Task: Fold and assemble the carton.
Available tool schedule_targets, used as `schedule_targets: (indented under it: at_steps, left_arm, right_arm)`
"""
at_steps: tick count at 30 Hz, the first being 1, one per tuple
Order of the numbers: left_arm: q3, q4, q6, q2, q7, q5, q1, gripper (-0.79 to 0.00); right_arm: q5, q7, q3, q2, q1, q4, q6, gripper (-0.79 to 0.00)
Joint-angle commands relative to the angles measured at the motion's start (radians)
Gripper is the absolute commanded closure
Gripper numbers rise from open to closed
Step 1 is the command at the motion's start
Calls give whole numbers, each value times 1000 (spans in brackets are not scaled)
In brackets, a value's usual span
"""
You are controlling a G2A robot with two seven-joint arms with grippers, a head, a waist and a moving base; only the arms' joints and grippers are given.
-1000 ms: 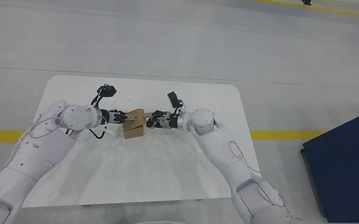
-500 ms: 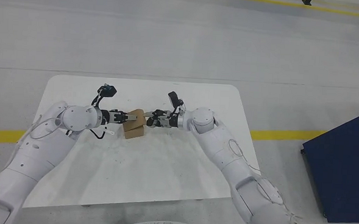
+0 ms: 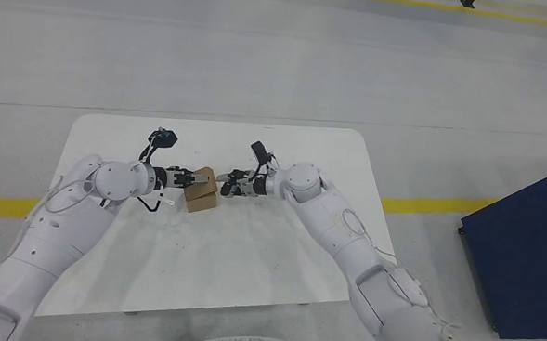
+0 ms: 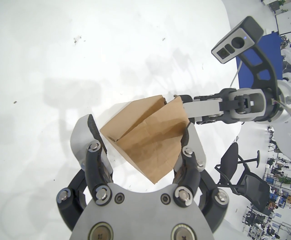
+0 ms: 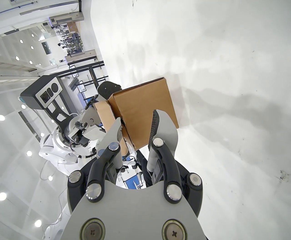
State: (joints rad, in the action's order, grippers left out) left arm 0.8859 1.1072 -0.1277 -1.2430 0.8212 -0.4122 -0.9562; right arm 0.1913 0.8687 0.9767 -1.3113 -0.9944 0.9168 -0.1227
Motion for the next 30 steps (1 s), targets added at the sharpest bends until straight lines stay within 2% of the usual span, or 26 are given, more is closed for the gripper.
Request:
schedule_targets:
  at_steps: [1,30]
  left_arm:
    - [0,-2,1,-1,1,1,1,-680]
    - [-3,-19,-8,-9,-5,-4,6,-686]
  right_arm:
    - [2,3,-3,-1,3,-3,6,-302]
    - [-19,21,-47,-14,25,-18,6,-323]
